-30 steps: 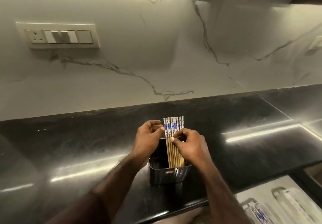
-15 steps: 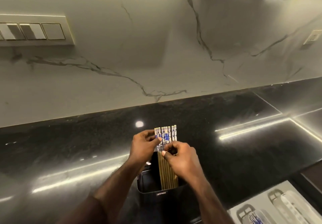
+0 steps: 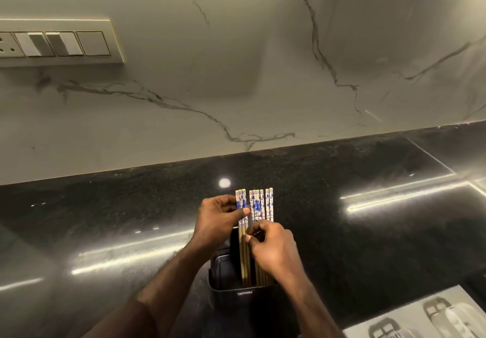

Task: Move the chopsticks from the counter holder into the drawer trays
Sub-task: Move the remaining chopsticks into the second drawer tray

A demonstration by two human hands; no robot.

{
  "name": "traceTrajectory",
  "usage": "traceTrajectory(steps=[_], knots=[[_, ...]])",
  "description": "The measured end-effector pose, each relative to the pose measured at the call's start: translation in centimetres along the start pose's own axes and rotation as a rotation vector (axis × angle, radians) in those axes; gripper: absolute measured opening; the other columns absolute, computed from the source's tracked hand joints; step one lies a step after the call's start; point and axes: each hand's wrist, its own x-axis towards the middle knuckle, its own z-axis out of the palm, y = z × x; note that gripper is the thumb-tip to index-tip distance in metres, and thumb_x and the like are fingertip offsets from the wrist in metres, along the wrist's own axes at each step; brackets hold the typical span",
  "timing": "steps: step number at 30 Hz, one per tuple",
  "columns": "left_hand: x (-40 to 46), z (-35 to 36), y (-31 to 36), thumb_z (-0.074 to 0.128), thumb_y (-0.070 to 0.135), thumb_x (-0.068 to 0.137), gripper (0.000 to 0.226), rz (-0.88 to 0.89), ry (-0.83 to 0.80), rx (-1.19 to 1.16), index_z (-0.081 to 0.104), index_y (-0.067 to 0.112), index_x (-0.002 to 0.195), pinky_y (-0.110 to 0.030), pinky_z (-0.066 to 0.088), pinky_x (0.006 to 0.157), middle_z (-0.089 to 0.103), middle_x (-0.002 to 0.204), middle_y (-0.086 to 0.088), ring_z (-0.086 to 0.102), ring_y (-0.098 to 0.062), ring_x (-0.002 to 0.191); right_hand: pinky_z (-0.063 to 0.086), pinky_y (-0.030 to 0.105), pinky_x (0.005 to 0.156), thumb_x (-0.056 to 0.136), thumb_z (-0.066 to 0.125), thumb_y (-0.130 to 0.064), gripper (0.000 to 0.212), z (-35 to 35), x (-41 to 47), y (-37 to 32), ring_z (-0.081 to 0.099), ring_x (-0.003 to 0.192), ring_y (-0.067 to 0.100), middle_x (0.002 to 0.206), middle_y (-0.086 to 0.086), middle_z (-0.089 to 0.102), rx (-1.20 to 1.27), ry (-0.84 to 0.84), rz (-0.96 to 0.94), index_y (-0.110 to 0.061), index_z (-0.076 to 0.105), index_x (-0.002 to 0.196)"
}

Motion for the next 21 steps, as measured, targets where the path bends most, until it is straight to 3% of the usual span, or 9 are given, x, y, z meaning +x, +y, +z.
traceTrajectory(steps=[5, 15, 18, 21], knots=[[0.1, -0.6, 1.2, 0.074, 0.001, 0.080, 0.017, 0.042, 0.012, 0.011, 0.072, 0.007, 0.096, -0.024, 0.058, 0.072, 0.077, 0.086, -0.006, 0.075, -0.018, 0.083, 0.055, 0.029, 0.088, 0.092, 0.065, -0.027, 0.027, 0.7, 0.4, -0.3, 0.064, 0.099, 0.007, 0.112, -0.008, 0.068, 0.017, -0.016, 0.026, -0.028, 0.064, 0.119], [0.0, -1.6, 3.8, 0.072, 0.002, 0.079, 0.020, 0.071, 0.026, -0.100, 0.070, 0.008, 0.098, -0.032, 0.059, 0.078, 0.076, 0.089, -0.010, 0.074, -0.020, 0.086, 0.053, 0.026, 0.091, 0.090, 0.068, -0.022, 0.024, 0.7, -0.2, -0.2, 0.063, 0.095, 0.003, 0.105, -0.010, 0.068, 0.064, -0.035, -0.036, -0.029, 0.061, 0.112], [0.1, -1.9, 5.3, 0.071, 0.002, 0.080, 0.022, 0.089, 0.021, -0.138, 0.069, 0.008, 0.100, -0.029, 0.059, 0.074, 0.076, 0.092, -0.010, 0.074, -0.018, 0.085, 0.047, 0.020, 0.092, 0.091, 0.067, -0.022, 0.030, 0.3, -0.1, 0.0, 0.061, 0.100, 0.002, 0.115, -0.008, 0.069, 0.175, -0.146, -0.047, -0.025, 0.064, 0.120], [0.2, -2.2, 6.4, 0.069, 0.000, 0.080, 0.023, 0.094, 0.024, -0.201, 0.068, 0.006, 0.102, -0.026, 0.059, 0.068, 0.075, 0.093, -0.011, 0.074, -0.020, 0.084, 0.054, 0.029, 0.094, 0.092, 0.065, -0.016, 0.019, -0.2, -0.2, 0.4, 0.071, 0.095, 0.010, 0.101, 0.001, 0.076, 0.447, -0.280, 0.004, -0.018, 0.070, 0.111]])
